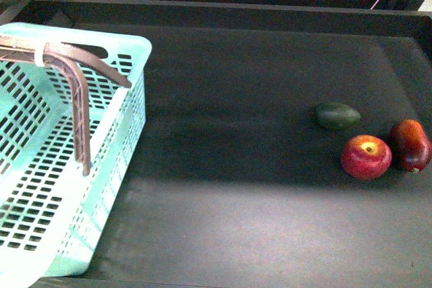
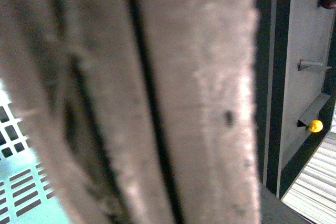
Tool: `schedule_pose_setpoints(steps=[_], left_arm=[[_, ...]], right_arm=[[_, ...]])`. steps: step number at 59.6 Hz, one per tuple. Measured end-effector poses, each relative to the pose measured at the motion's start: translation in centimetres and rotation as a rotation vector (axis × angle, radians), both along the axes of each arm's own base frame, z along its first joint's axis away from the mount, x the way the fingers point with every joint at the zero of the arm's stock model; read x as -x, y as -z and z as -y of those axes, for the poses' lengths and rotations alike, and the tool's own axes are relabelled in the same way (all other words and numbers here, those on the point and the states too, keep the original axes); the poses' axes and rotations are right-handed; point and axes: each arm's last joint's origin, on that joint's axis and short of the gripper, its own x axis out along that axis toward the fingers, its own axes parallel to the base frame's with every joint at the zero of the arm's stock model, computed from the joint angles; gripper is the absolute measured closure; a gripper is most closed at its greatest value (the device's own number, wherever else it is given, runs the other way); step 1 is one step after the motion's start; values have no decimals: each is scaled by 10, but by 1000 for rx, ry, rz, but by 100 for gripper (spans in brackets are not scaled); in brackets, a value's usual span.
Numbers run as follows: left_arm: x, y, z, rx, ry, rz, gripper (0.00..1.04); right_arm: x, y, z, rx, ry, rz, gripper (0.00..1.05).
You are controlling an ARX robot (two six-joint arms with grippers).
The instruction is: Pick apple with right arm and hold basket with left
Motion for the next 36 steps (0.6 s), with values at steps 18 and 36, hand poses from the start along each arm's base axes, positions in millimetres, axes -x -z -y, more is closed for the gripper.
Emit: schedule_pose_setpoints(steps=[18, 36], left_arm=[[11, -28, 3, -36, 92, 54, 90], [37, -88, 41, -103, 305, 197, 90]], right_arm=[[0, 0, 0, 0, 0, 0, 9], [0, 0, 0, 0, 0, 0, 9]])
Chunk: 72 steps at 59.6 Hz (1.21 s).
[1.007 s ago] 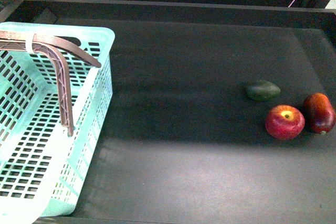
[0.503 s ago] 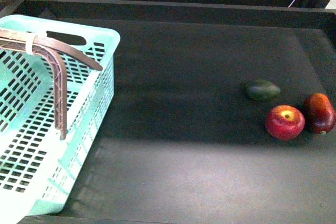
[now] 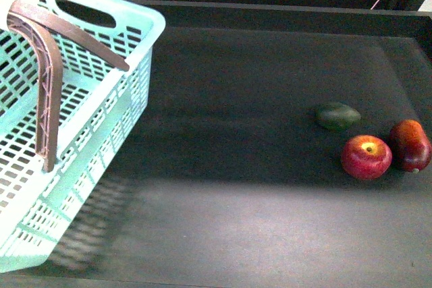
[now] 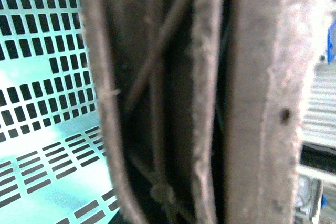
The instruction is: Pick apple with right arm and hold basket with left
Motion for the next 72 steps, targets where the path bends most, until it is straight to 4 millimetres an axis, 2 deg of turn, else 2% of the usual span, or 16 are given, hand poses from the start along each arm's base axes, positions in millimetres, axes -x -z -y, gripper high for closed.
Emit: schedule_pose_setpoints(steps=[6, 13, 22, 29, 40, 72], left_arm=[[13, -23, 29, -31, 124, 56, 90], [33, -50, 80, -82, 285, 123, 90], [55, -65, 136, -85, 447, 161, 90], [66, -70, 155, -78, 517, 179, 90], [70, -67, 167, -84, 560, 167, 90], [63, -65, 160, -111, 524, 167, 90]], right_arm=[[0, 0, 0, 0, 0, 0, 9], [0, 0, 0, 0, 0, 0, 9], [0, 0, 0, 0, 0, 0, 9], [0, 0, 0, 0, 0, 0, 9], [0, 0, 0, 0, 0, 0, 9], [0, 0, 0, 0, 0, 0, 9]])
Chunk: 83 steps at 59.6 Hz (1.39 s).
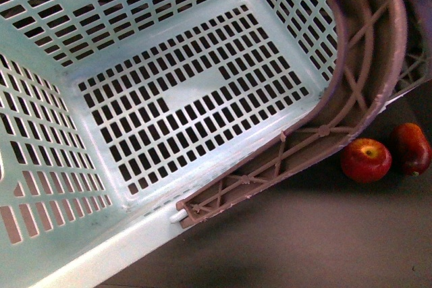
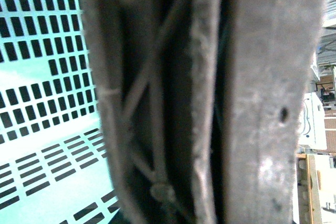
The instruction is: Pick apple with right arm and hold basket with left
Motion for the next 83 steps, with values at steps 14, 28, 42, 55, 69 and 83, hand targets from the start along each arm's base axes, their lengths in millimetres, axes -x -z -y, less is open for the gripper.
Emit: schedule_pose_setpoints(steps=[14, 28, 42, 55, 69, 83], left_arm=[[0, 0, 0, 1, 4, -1, 90], [0, 0, 0, 0, -1, 0, 90], [0, 0, -1, 2, 2, -2, 90], [-1, 0, -1, -6, -1, 5, 90], [0, 0, -1, -4, 3, 3, 90], [0, 0, -1, -4, 3, 4, 90]], right_arm=[[0, 0, 0, 0, 0, 0, 9], [0, 0, 0, 0, 0, 0, 9], [-3, 4, 2, -36, 110, -366, 9], [-37, 23, 14, -53, 132, -561, 9], [-90, 35, 27, 16, 69, -594, 9], [-152, 69, 41, 146, 20, -725, 9]])
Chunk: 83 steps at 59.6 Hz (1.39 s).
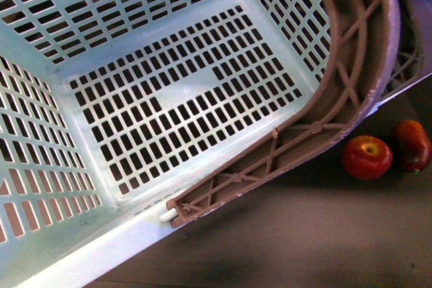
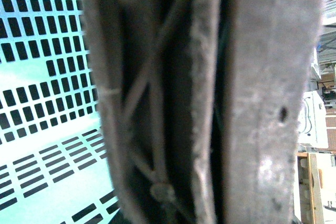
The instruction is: Pick apple with right arm and hold basket with left
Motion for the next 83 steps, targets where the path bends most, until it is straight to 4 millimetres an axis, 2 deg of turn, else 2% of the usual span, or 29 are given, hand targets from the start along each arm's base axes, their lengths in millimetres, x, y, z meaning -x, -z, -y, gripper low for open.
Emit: schedule_pose_setpoints(steps=[15, 27, 50, 83], left_arm=[[0, 0, 0, 0, 0, 0, 90], [0, 0, 0, 0, 1, 0, 90], [0, 0, 0, 0, -1, 0, 90], [0, 0, 0, 0, 0, 0, 90]], right_arm=[[-40, 46, 0, 40, -32, -158, 9], [-64, 66, -10, 47, -66, -210, 9], [-95, 96, -20, 60, -89, -287, 9], [-122, 119, -33, 58, -129, -294, 9]])
